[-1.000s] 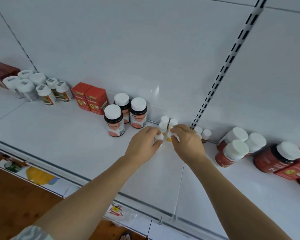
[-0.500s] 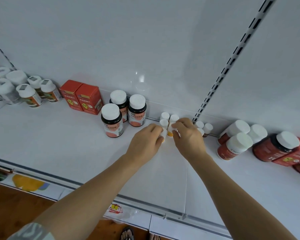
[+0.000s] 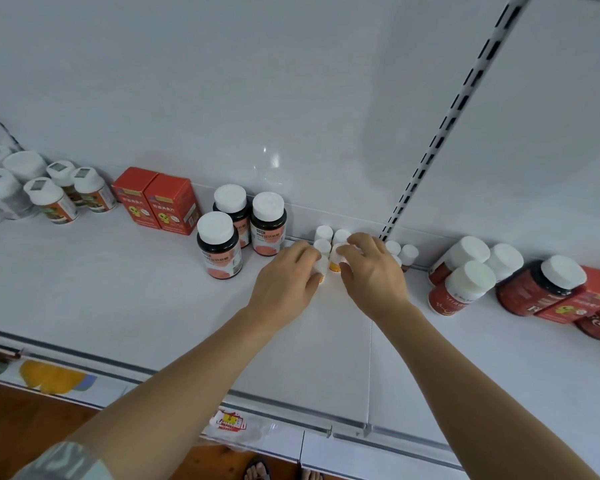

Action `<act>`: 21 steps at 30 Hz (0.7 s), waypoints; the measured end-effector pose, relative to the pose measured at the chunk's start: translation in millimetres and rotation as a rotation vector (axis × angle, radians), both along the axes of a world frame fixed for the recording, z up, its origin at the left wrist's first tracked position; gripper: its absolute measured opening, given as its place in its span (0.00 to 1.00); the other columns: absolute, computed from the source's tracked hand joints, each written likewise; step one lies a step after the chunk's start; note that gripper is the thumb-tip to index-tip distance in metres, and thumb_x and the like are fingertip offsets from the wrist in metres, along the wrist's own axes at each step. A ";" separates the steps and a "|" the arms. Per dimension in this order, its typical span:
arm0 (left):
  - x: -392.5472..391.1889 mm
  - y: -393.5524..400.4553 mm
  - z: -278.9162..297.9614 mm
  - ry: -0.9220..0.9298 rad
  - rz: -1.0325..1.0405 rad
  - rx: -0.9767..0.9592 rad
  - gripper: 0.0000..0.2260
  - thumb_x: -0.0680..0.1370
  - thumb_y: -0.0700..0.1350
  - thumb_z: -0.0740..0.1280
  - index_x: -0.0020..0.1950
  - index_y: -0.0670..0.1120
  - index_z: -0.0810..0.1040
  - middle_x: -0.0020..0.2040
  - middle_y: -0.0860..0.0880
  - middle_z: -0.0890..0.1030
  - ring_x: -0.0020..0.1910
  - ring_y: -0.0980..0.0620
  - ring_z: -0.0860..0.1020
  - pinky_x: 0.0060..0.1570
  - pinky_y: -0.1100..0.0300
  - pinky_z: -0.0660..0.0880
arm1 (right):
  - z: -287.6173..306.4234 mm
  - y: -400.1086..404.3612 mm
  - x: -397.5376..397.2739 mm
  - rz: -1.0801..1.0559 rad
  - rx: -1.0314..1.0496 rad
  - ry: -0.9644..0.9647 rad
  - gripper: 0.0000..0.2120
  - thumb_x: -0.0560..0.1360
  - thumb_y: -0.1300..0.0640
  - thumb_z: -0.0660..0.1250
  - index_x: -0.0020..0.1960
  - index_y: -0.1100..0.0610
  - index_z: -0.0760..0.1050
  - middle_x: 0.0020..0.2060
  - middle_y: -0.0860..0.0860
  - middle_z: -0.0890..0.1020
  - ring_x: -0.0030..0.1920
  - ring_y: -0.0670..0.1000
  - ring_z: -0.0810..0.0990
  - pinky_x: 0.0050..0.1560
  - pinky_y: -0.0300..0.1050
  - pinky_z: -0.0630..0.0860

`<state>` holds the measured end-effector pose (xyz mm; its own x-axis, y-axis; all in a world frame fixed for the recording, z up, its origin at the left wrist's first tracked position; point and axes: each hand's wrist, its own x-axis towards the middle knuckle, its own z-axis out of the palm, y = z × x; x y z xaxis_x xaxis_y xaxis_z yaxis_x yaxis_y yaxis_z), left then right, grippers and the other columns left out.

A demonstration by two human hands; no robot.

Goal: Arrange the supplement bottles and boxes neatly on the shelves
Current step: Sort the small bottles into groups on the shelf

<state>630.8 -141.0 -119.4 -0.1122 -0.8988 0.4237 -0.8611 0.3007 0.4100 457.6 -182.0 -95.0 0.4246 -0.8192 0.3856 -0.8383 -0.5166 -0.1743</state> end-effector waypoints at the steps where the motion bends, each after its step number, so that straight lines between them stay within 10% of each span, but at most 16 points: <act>1: 0.4 0.3 2.1 -0.001 0.001 -0.007 0.11 0.75 0.44 0.70 0.56 0.44 0.75 0.56 0.50 0.76 0.53 0.47 0.76 0.38 0.53 0.76 | 1.6 0.3 -1.4 -0.003 -0.015 0.016 0.09 0.69 0.66 0.71 0.49 0.61 0.81 0.53 0.58 0.80 0.51 0.63 0.79 0.34 0.51 0.77; 10: -15.4 3.2 17.2 -0.064 -0.047 -0.192 0.10 0.75 0.43 0.69 0.54 0.40 0.78 0.53 0.43 0.78 0.54 0.41 0.76 0.51 0.47 0.73 | 12.6 32.8 -25.4 -0.044 -0.124 0.100 0.08 0.71 0.62 0.69 0.50 0.62 0.80 0.54 0.59 0.79 0.64 0.63 0.73 0.58 0.57 0.74; 21: -132.5 37.5 52.3 -0.103 -0.161 -0.236 0.12 0.76 0.44 0.66 0.58 0.42 0.79 0.56 0.46 0.78 0.61 0.43 0.75 0.61 0.48 0.70 | 36.4 107.9 -151.9 -0.238 -0.207 0.100 0.09 0.72 0.58 0.68 0.50 0.61 0.79 0.56 0.59 0.78 0.66 0.62 0.71 0.63 0.56 0.72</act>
